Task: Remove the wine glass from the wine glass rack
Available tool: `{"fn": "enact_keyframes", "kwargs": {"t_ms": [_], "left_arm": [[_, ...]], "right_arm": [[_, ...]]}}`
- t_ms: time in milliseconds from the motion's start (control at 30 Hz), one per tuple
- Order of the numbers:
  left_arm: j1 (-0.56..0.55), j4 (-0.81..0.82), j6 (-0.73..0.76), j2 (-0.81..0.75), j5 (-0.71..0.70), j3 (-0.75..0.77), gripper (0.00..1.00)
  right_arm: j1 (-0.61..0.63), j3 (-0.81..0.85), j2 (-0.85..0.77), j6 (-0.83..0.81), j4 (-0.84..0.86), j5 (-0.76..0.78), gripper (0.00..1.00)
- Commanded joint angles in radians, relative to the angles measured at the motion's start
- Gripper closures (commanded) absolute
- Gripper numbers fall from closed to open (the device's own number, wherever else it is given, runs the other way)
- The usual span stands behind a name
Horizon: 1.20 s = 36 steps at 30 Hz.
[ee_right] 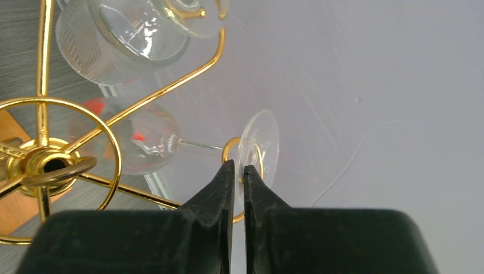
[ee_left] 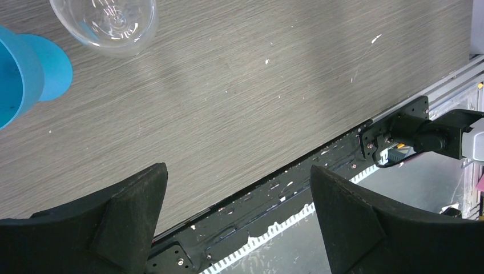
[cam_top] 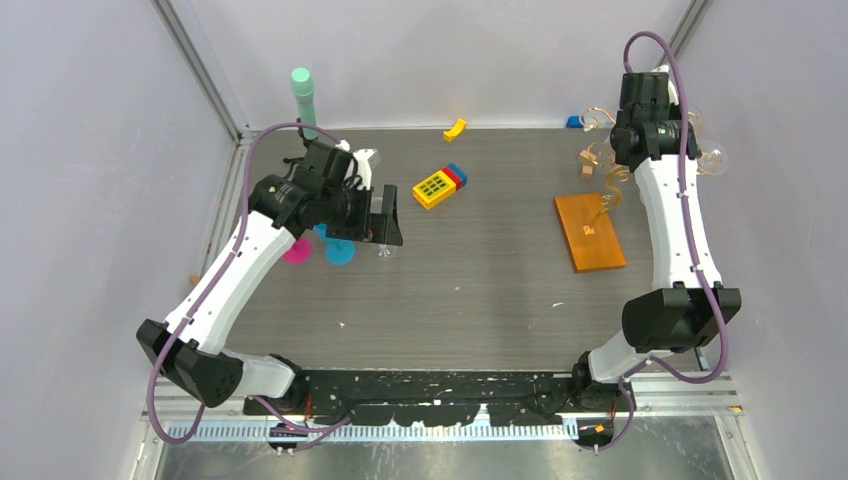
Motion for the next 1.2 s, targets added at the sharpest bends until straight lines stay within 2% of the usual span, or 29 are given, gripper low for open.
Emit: {"fn": "enact_keyframes", "kwargs": {"t_ms": [0,100,167,567,733,1167], "left_arm": [[-0.002,-0.014,0.013,-0.025,-0.01,0.028,0.02],[-0.002,-0.013,0.014,-0.028,-0.013,0.024,0.02],[-0.002,-0.014,0.015,-0.028,-0.013,0.024,0.02],[-0.002,-0.015,0.019,-0.031,-0.015,0.013,0.02],[-0.002,-0.016,0.026,-0.034,-0.015,0.012,0.02],[-0.002,-0.024,0.044,-0.036,-0.019,0.003,0.02]], "right_arm": [[-0.006,-0.001,-0.011,-0.001,0.015,0.016,0.92],[-0.005,0.004,-0.02,-0.003,0.015,0.024,0.99],[-0.005,0.008,-0.024,-0.003,0.013,0.03,0.99],[0.023,0.031,-0.06,-0.02,0.001,0.1,1.0],[0.078,0.026,-0.061,-0.025,-0.015,0.132,1.0],[0.08,0.054,-0.061,-0.013,-0.029,0.223,1.0]]}}
